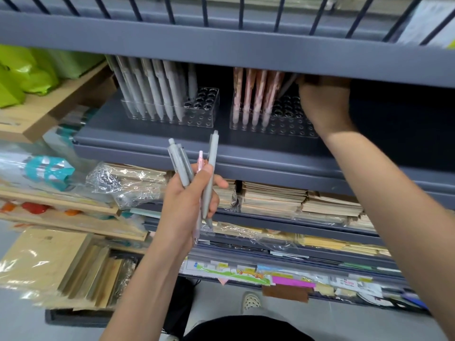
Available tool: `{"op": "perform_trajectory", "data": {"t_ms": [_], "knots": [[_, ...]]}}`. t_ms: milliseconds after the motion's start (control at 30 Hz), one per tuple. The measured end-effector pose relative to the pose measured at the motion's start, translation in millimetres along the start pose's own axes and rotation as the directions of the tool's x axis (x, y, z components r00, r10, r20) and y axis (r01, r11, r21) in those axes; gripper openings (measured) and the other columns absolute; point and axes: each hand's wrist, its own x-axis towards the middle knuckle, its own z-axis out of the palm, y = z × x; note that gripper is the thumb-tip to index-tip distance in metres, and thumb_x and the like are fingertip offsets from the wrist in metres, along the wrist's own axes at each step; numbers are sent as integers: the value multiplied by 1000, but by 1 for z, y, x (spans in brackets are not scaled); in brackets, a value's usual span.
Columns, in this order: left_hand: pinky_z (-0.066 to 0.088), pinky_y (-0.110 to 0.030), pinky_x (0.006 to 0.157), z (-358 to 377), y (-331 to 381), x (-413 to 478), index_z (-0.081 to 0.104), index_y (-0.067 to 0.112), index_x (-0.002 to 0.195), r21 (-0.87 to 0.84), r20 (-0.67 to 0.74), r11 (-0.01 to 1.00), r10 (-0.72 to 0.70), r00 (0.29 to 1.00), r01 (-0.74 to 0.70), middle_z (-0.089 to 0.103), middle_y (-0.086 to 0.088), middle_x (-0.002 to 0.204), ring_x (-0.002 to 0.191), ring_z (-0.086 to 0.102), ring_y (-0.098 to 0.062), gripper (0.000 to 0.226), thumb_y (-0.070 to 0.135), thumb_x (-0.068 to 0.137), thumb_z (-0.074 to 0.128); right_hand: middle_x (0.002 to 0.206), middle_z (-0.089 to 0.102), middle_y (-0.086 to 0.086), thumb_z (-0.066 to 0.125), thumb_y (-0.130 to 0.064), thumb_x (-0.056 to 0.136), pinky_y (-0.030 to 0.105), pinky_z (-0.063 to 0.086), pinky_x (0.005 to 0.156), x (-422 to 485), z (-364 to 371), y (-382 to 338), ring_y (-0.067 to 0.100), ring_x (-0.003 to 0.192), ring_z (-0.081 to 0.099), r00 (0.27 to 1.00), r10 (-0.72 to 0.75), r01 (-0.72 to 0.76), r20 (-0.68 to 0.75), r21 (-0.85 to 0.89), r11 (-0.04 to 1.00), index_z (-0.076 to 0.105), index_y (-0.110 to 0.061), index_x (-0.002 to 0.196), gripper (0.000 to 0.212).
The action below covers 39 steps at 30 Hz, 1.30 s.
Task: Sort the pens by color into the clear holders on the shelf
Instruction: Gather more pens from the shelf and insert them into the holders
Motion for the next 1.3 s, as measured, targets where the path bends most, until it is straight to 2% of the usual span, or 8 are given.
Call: {"op": "perform_trajectory", "data": {"t_ms": [167, 333, 500, 667, 733, 933, 1100, 1300], "knots": [[42, -21, 42, 0, -3, -2, 65, -9, 104, 36, 12, 999, -26, 1000, 25, 66, 7, 58, 42, 47, -10, 46, 36, 99, 60, 121, 58, 7, 50, -14, 92, 9, 28, 83, 4, 8, 1, 11, 102, 47, 983, 33, 14, 183, -249, 968, 54, -15, 128, 36], [41, -20, 40, -4, -1, -2, 70, -4, 104, 40, 31, 999, -33, 999, 32, 65, 8, 56, 42, 46, -10, 44, 39, 96, 63, 140, 48, 13, 46, -20, 96, 19, 25, 91, 6, 9, 2, 30, 127, 45, 964, 21, 78, 266, -357, 931, 41, -15, 142, 47], [37, -21, 40, -10, 0, -3, 74, 3, 88, 38, 38, 999, -22, 999, 21, 59, 4, 51, 41, 44, -11, 40, 41, 94, 63, 123, 60, 11, 51, -19, 94, 19, 32, 84, 2, 5, -3, 25, 114, 54, 971, 64, 18, 229, -339, 940, 57, -13, 125, 32], [35, -20, 38, -19, 1, -2, 73, 6, 85, -48, 88, 998, -28, 996, 33, 64, 2, 59, 41, 44, -10, 34, 30, 101, 56, 95, 72, 8, 51, -11, 81, 26, 46, 85, -35, -2, -17, 23, 94, 66, 994, 32, -49, -106, -161, 986, 72, -10, 96, 26], [37, -20, 38, -22, 0, -1, 73, 8, 84, -48, 113, 999, -16, 994, 22, 65, 2, 60, 41, 45, -11, 33, 31, 101, 56, 81, 71, -4, 55, -13, 79, 25, 50, 80, -69, 1, -28, 13, 81, 67, 998, 55, -52, -42, 83, 995, 71, -19, 89, 21], [40, -20, 40, -25, 0, -1, 76, 10, 87, -26, 178, 999, 26, 984, -22, 63, -1, 56, 41, 47, -12, 31, 37, 97, 63, 69, 71, -5, 73, -47, 80, 15, 46, 59, -130, 20, -54, 0, 59, 58, 896, 147, -211, 420, 110, 971, 72, -23, 74, 24], [40, -22, 36, -33, 8, -2, 73, 23, 83, -69, 179, 998, 23, 984, -11, 77, -13, 92, 42, 51, -14, 15, 36, 89, 68, 73, 73, 4, 78, -30, 80, 21, 44, 50, -135, 28, -65, 8, 55, 57, 816, 241, -387, 525, 188, 903, 68, -10, 84, 23], [31, -20, 32, -59, 6, -8, 68, 1, 100, -36, 164, 999, -20, 986, 26, 70, 4, 62, 34, 40, -9, 38, 38, 97, 61, 87, 73, 15, 72, -15, 87, 27, 51, 60, -135, 38, -79, 18, 68, 64, 856, 253, -446, 451, 397, 802, 68, -1, 97, 18]]}}
